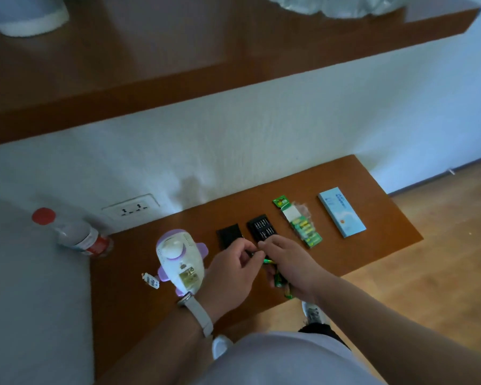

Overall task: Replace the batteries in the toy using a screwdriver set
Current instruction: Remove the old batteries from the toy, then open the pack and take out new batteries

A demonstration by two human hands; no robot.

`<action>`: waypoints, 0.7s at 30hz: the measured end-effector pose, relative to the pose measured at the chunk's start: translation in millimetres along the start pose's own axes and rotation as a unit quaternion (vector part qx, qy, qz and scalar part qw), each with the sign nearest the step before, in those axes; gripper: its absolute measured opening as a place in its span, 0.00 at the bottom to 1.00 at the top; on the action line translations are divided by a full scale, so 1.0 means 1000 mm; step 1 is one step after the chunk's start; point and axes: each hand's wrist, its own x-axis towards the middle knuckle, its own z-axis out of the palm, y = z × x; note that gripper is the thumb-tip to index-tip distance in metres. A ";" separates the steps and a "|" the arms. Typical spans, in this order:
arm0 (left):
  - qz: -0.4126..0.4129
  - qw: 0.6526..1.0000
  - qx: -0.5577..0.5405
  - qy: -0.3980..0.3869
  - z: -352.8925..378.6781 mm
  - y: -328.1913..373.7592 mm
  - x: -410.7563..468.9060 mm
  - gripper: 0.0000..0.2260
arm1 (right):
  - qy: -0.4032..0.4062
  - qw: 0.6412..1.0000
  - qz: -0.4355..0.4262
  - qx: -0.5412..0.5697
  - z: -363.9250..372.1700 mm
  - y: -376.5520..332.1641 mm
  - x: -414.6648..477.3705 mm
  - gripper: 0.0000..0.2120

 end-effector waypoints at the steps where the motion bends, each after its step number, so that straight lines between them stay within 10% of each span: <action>1: -0.005 1.000 0.014 -0.014 0.008 0.004 0.005 0.06 | 0.007 1.000 -0.004 -0.018 -0.011 0.000 0.001 0.13; 21: -0.213 0.968 -0.122 0.057 0.199 0.119 0.101 0.19 | -0.068 0.975 -0.062 -0.201 -0.232 -0.027 0.040 0.14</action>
